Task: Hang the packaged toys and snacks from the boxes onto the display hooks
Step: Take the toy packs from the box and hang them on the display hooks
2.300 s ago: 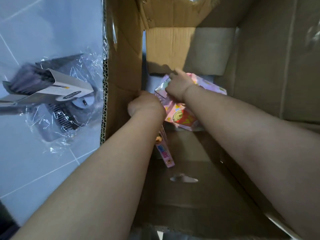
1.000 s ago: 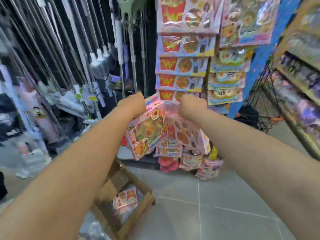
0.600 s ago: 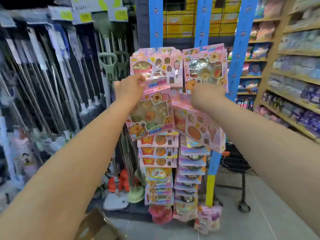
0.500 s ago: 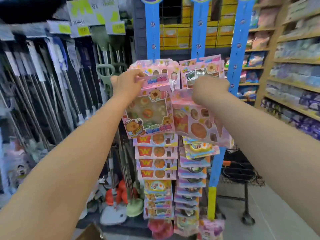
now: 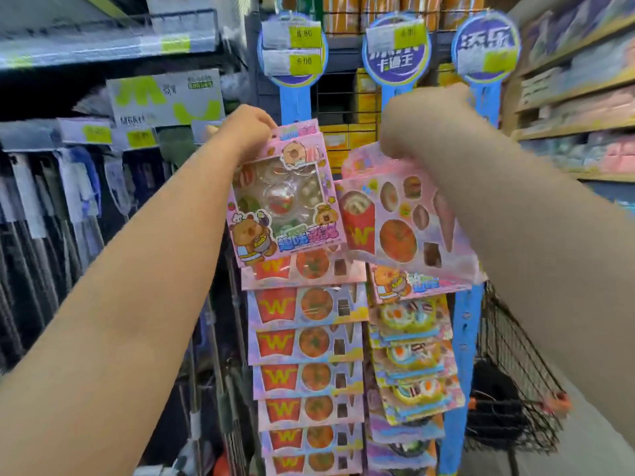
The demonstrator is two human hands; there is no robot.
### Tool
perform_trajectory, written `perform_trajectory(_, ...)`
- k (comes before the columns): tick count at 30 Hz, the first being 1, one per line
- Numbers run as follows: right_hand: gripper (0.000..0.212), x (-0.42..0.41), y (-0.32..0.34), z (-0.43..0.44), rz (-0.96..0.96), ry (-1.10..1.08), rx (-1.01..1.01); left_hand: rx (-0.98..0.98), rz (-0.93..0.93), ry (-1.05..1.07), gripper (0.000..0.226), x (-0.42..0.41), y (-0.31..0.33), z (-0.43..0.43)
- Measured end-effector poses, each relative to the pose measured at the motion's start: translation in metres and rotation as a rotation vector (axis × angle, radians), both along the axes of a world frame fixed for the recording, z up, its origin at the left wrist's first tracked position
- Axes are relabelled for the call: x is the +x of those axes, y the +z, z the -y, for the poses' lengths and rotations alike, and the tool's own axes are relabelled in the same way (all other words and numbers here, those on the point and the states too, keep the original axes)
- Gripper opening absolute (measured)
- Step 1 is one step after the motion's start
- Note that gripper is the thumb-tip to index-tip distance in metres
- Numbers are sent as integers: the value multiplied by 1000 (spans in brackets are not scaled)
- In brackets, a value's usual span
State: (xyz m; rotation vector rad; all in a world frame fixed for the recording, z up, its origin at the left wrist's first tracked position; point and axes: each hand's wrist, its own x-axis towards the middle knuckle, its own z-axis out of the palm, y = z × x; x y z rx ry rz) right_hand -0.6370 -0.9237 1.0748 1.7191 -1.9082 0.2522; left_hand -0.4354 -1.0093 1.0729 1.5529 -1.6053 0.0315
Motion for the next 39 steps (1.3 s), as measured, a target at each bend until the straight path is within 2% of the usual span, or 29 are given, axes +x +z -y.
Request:
perform_trajectory(4,34,23,7,12,-84,-40,12,78,53,171,32,4,12,8)
perform_trajectory(8,35,22,20,13,-84,-72,44,89,323,384,13,11,18,4)
perform_trajectory(10,30,13,20,7,-40,-40,23,105,361,467,20,16,20,3)
perform_trajectory(12,24,-3,17,5,24,-1,-10,86,273,443,25,18,21,-3)
perform_trajectory(15,33,-30,3,6,160,-8,-58,55,70,303,36,17,17,-14)
perform_trajectory(17,35,-39,-10,2,215,18,-100,49,14,280,37,13,7,-29)
perform_trajectory(18,34,-43,-16,-2,217,32,-123,68,104,291,36,10,1,-31)
perform_trajectory(21,30,-51,-26,-16,193,58,-135,48,184,284,35,-3,-15,-47)
perform_trajectory(22,29,-53,-27,-20,180,55,-116,32,186,289,35,-3,-19,-43)
perform_trajectory(24,29,-57,-28,-31,128,47,-50,-16,32,295,35,-10,-26,-45)
perform_trajectory(26,25,-56,-27,-43,42,78,56,-48,43,308,36,-16,-33,-43)
perform_trajectory(28,5,-51,-26,-50,-29,146,161,-85,100,278,31,-25,-39,-42)
perform_trajectory(30,17,-44,-24,-48,-61,224,250,-143,110,254,22,-33,-42,-43)
perform_trajectory(32,13,-34,-24,-42,-56,314,293,-159,79,230,19,-32,-38,-39)
perform_trajectory(33,27,-30,-26,-32,-10,369,298,-159,57,196,18,-30,-36,-36)
perform_trajectory(35,46,-18,-30,-15,50,480,274,-137,52,98,18,-24,-28,-28)
perform_trajectory(39,52,9,-40,28,57,634,214,-165,159,29,17,-13,-15,-5)
